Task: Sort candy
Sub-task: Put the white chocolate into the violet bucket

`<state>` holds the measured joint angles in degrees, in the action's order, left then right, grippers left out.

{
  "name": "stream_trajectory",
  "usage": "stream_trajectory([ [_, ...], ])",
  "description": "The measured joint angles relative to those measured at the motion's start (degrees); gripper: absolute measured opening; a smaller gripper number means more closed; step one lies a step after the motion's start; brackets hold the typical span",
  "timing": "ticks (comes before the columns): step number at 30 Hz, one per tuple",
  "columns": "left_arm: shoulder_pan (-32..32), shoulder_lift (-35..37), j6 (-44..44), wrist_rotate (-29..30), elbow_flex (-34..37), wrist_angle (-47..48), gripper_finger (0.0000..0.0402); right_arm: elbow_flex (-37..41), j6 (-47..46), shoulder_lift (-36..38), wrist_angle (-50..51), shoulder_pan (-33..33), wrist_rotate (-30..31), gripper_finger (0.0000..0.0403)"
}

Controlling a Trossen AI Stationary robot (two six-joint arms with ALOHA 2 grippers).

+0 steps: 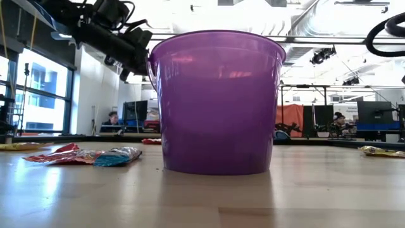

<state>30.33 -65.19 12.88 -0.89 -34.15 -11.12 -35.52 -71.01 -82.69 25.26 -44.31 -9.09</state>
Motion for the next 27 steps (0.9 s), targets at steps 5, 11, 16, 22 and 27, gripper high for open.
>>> stream_trajectory([
  [5,-0.07,0.43,0.68,-0.26,0.04,2.55,0.0000,0.01,-0.63,4.27,-1.08,0.33,0.96,0.0063],
  [11,-0.52,0.76,0.32,0.49,0.04,3.54,0.0000,-2.13,0.23,11.84,-0.07,4.76,7.11,0.0021],
  [16,-0.94,0.91,0.11,2.33,2.44,1.00,0.0000,-7.17,7.68,13.68,0.46,12.64,13.49,0.0026],
  [22,-1.70,3.73,2.02,2.45,6.88,-1.05,0.0000,-15.42,19.39,13.63,-0.03,22.66,17.93,0.0027],
  [27,-1.95,7.84,1.98,2.46,7.54,0.93,0.0000,-23.65,28.49,8.32,-0.66,28.82,16.80,0.0027],
])
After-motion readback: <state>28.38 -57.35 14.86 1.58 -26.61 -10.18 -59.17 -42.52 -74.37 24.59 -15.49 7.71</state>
